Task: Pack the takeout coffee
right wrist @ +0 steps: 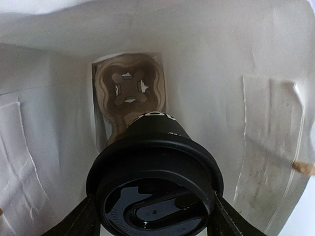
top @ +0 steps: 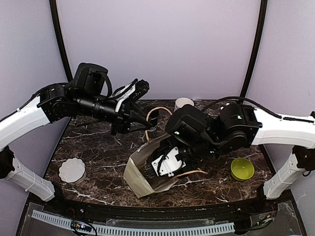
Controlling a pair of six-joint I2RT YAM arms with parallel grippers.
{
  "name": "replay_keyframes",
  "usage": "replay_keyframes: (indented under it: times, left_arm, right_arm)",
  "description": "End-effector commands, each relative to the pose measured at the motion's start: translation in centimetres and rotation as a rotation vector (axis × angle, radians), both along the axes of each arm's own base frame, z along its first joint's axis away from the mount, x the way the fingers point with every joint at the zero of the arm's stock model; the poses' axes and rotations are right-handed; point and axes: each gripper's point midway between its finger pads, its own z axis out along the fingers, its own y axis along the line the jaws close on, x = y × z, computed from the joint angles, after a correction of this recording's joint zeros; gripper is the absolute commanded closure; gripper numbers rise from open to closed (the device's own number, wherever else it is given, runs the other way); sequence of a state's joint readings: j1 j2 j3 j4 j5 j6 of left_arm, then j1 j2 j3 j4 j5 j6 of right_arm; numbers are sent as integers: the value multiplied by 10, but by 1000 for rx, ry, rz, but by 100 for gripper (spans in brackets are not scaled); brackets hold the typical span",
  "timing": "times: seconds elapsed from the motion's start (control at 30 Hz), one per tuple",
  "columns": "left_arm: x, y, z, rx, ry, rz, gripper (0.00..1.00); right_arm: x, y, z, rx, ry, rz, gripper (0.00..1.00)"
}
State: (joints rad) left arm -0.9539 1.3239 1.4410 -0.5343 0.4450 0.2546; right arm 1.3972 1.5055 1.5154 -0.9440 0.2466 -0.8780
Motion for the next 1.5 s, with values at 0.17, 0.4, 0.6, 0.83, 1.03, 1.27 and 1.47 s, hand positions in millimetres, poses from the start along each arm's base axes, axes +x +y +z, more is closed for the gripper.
replay_keyframes:
  times: [0.17, 0.4, 0.6, 0.83, 1.03, 1.27, 1.47]
  left_arm:
    - [8, -11, 34, -80, -130, -24, 98]
    - [-1, -13, 33, -121, -94, -56, 82]
    - [-1, 0, 44, -131, -113, -8, 31]
    - [-7, 48, 81, -185, -242, 116, 17]
    - [38, 76, 65, -136, -327, 388, 9]
    - [120, 86, 13, -83, -201, 611, 13]
    - [143, 68, -19, -51, -176, 584, 13]
  right_arm:
    - [18, 58, 28, 171, -24, -97, 51]
    - [24, 37, 34, 136, -55, -125, 51]
    - [27, 27, 35, 127, -68, -143, 51]
    - [30, 9, 36, 65, -92, -170, 51]
    - [26, -10, 24, -14, -69, -177, 51]
    - [11, -22, 3, -72, -48, -151, 51]
    - [0, -21, -12, -116, -61, -110, 52]
